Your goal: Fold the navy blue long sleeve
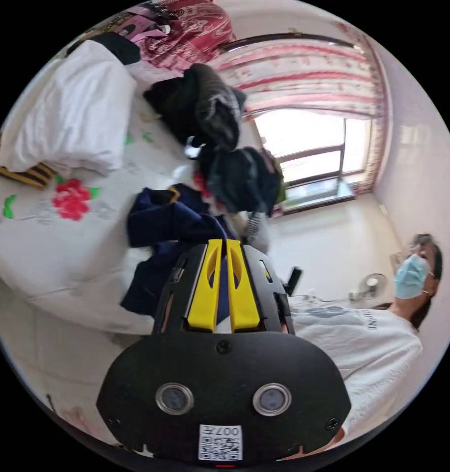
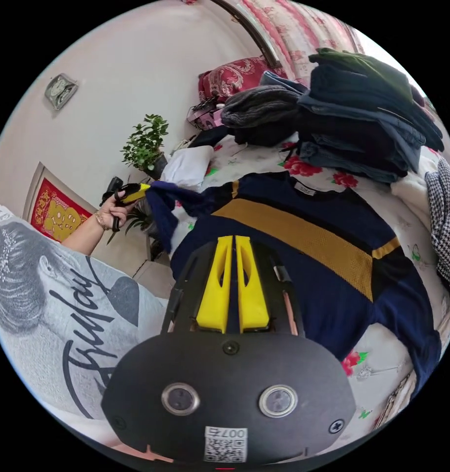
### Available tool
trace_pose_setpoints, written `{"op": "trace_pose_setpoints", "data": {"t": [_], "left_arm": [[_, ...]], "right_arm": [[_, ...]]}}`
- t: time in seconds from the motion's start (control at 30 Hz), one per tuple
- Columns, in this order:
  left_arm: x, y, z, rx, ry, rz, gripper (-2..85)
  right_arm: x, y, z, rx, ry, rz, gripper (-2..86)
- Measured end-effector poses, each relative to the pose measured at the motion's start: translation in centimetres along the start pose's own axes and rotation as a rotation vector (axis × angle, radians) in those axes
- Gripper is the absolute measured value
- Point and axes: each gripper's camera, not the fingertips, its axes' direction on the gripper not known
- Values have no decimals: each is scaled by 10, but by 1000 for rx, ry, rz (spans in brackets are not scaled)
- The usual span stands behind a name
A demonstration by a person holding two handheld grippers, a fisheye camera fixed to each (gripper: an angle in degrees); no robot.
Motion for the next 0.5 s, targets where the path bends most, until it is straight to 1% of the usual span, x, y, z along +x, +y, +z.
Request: {"op": "trace_pose_setpoints", "data": {"t": [0.07, 0.17, 0.27, 0.37, 0.47, 0.5], "left_arm": [[15, 9, 0, 63, 206, -10, -8], [29, 12, 10, 86, 366, -31, -9], [48, 8, 15, 71, 382, -18, -9], [63, 4, 15, 47, 391, 5, -9], [72, 5, 10, 28, 405, 15, -9], [74, 6, 9, 27, 407, 15, -9]], "right_arm": [[-13, -1, 6, 8, -60, -28, 38], [-37, -6, 17, -14, -134, -82, 71], [-59, -6, 24, -37, -155, -161, 96], [-73, -6, 28, -41, -91, -207, 115], [-68, -7, 27, -20, -14, -172, 126], [-63, -8, 28, -22, -23, -147, 129]]}}
